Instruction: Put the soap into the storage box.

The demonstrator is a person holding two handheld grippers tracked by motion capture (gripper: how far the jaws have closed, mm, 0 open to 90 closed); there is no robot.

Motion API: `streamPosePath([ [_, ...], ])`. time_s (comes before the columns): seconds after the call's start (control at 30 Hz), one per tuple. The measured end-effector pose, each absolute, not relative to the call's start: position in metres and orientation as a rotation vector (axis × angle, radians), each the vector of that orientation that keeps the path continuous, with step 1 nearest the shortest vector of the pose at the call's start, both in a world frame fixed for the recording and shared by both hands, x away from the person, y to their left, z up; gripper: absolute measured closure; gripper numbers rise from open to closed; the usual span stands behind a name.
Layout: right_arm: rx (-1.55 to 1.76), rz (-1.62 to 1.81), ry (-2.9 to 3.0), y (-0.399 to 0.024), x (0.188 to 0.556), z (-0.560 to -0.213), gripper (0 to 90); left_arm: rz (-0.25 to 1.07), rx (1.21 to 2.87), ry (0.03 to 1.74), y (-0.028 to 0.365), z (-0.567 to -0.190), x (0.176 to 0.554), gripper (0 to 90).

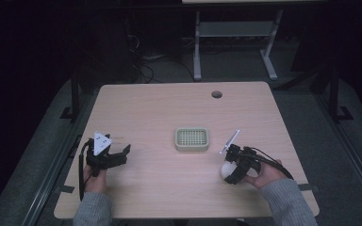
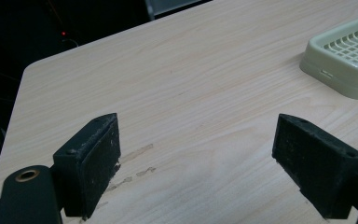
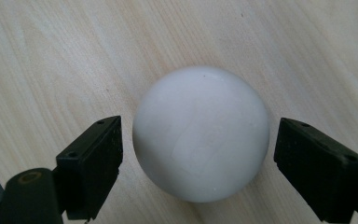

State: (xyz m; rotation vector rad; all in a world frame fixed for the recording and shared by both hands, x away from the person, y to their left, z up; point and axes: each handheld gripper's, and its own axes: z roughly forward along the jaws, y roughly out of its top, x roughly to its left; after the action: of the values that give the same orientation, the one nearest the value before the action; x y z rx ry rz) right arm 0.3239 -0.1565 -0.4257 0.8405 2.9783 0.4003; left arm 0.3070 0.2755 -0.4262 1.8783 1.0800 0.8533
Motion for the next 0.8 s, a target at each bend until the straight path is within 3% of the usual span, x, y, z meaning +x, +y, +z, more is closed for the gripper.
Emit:
streamPosePath([
  [0.57,0.826,0.304,2.986,-0.148,0.326,-0.437,15.4,0.856,1.881,1.080,0.276,-0.426,0.307,14.9],
  [0.8,0.817,0.277,2.983,-0.145,0.326,-0.438,20.1,0.854,1.881,1.079,0.276,-0.426,0.307,14.8],
])
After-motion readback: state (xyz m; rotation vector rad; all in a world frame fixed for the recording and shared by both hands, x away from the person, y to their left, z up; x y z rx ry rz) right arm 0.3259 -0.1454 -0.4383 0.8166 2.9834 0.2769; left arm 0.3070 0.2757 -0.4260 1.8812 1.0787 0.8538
